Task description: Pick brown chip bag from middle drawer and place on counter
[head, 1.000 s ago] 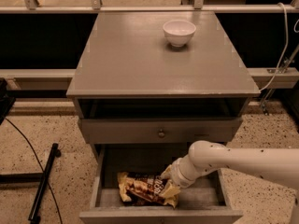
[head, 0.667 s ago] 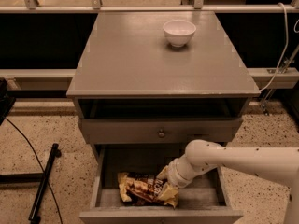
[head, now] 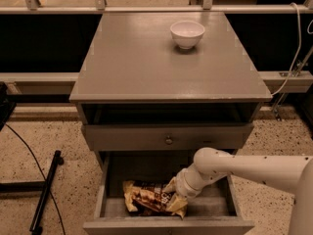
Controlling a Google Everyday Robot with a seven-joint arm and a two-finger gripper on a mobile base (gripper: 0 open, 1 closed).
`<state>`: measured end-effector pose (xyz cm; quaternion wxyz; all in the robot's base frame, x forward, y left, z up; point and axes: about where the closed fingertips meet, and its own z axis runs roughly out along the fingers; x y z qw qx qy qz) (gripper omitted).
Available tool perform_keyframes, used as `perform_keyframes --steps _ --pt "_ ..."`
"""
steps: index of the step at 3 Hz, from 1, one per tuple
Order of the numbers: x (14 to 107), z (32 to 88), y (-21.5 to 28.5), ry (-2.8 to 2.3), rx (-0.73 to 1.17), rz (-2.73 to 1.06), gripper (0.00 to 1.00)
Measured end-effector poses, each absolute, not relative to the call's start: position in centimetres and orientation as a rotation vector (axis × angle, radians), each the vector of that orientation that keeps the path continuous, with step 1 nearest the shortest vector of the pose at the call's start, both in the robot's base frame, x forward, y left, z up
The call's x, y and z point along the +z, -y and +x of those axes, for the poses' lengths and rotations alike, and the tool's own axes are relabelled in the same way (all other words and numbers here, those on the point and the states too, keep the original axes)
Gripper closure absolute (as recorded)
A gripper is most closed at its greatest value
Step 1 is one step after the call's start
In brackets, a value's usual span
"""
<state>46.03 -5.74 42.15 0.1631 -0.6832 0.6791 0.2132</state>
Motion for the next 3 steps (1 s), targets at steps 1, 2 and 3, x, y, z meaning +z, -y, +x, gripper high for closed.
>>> perform_keyframes --steps 1,2,3 --pt "41.81 45.9 6.04 -1.918 0.62 -1.957 0.59" --pt "41.35 45.47 6.38 -1.906 0.631 -1.981 0.83" --pt "41.06 45.03 6.7 -1.903 0.637 -1.997 1.0"
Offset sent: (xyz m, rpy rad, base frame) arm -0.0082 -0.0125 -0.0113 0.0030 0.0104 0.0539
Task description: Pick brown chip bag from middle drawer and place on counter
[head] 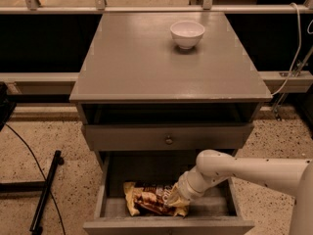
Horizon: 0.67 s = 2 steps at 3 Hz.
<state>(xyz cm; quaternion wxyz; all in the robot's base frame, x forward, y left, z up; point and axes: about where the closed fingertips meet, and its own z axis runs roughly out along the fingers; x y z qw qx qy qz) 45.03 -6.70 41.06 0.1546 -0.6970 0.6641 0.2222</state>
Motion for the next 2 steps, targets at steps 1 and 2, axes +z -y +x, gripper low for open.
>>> perform_keyframes --steps 1,2 --pt "41.1 45.0 6.7 -1.903 0.637 -1.997 1.0" --pt "43.0 45.3 5.8 -1.846 0.625 -1.984 1.0"
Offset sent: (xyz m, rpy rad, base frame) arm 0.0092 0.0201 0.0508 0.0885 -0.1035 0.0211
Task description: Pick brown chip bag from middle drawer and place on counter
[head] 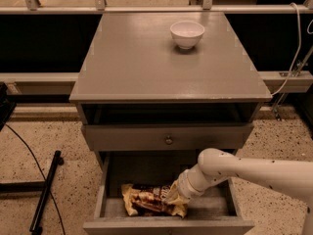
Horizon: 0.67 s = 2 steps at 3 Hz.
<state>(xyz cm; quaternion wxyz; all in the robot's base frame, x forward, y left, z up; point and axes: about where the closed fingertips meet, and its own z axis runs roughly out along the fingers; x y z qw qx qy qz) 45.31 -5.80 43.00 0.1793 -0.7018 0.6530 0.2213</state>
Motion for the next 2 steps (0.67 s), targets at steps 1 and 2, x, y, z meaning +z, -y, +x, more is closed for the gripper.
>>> perform_keyframes --steps 1,2 --pt "46.6 46.0 4.5 -1.742 0.617 -1.942 1.0" --pt "50.6 46.4 3.1 -1.625 0.613 -1.901 1.0"
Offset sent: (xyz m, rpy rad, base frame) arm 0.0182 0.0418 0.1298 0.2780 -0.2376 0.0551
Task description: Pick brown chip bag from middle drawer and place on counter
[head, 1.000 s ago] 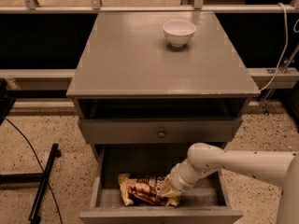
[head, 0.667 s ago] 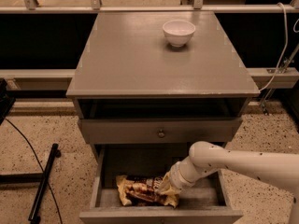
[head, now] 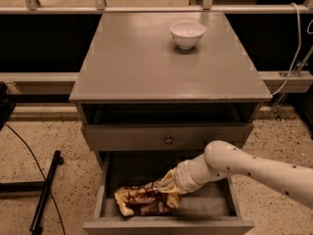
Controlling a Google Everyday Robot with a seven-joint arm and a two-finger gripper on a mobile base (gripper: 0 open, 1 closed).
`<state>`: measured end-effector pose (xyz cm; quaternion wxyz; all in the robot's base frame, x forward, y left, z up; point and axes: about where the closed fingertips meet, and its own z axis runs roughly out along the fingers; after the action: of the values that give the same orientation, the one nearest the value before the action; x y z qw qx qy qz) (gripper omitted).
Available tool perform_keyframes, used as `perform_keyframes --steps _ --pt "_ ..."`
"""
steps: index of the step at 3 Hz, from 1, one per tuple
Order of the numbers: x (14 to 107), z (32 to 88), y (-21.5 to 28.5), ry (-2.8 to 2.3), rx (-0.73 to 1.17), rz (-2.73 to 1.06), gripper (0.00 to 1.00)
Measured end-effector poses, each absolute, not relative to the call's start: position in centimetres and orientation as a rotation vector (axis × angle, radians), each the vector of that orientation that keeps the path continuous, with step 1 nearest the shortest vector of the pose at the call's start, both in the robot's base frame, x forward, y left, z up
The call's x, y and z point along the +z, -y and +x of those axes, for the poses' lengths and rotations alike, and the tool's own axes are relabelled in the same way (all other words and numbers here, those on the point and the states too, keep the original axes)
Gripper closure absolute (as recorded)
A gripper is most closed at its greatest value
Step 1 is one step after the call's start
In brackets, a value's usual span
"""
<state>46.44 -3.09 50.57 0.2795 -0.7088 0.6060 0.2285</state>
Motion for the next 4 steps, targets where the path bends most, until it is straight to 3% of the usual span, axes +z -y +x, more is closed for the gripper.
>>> perform_keyframes --steps 4 --pt "75.5 46.1 2.0 -1.271 0.523 -1.75 1.0"
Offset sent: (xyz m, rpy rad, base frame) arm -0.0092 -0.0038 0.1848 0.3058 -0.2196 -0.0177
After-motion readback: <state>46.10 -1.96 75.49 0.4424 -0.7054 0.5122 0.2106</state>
